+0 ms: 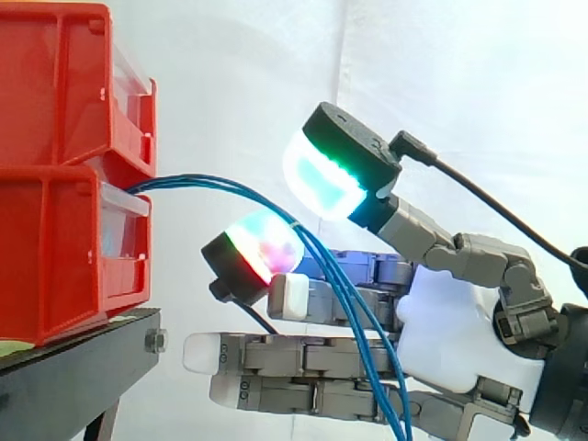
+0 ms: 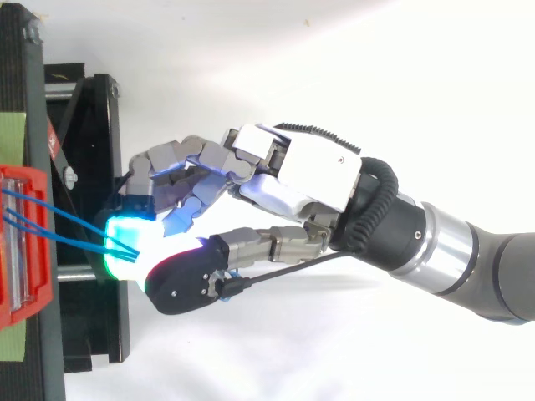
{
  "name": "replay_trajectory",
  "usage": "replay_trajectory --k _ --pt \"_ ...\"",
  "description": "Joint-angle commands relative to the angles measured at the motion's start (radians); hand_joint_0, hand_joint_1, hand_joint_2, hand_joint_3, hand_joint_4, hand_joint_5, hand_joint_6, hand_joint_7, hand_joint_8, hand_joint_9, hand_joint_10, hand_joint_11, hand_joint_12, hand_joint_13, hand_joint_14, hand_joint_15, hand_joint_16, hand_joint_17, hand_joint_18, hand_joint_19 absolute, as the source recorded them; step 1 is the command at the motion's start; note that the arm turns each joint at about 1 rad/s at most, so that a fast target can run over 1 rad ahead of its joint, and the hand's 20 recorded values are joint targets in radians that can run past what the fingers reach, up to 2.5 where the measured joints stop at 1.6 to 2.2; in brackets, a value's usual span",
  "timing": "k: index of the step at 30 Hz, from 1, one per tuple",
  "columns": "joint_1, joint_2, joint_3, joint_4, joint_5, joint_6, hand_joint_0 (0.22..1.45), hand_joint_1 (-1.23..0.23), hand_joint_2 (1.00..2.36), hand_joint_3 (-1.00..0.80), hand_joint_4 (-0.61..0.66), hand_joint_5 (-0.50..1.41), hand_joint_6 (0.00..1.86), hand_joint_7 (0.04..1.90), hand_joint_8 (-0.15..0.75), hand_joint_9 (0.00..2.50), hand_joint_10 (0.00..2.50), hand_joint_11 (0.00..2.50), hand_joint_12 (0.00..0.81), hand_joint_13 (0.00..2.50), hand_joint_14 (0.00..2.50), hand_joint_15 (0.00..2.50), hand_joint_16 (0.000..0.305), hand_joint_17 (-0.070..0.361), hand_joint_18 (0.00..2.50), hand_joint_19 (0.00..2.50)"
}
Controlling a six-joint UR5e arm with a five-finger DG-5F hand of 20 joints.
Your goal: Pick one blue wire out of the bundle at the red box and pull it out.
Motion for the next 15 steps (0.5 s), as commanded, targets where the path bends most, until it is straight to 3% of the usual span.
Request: replay_trajectory --k 1,7,10,15 --pt "0.000 0.000 0.000 -0.001 0.000 0.000 0.49 -0.67 1.00 -0.50 0.14 -0.12 0.83 1.17 0.237 1.14 0.02 0.79 0.358 0.68 0.02 0.42 0.054 0.122 0.38 0.34" --pt "-0.001 0.000 0.001 0.001 0.000 0.000 0.55 -0.79 1.00 -0.49 0.14 -0.13 0.86 1.16 0.226 1.11 0.03 0.81 0.340 0.66 0.02 0.41 0.051 0.114 0.36 0.34" --pt "0.000 0.000 0.000 0.001 0.000 0.000 0.62 -0.83 1.01 -0.27 0.07 -0.13 0.88 1.20 0.226 1.11 0.03 0.83 0.330 0.69 0.02 0.43 0.049 0.110 0.40 0.34" --pt "0.002 0.000 0.001 0.001 0.000 0.000 0.65 -0.85 1.02 -0.12 -0.08 -0.14 0.92 1.24 0.246 1.07 0.02 0.80 0.341 0.71 0.02 0.43 0.051 0.115 0.45 0.32"
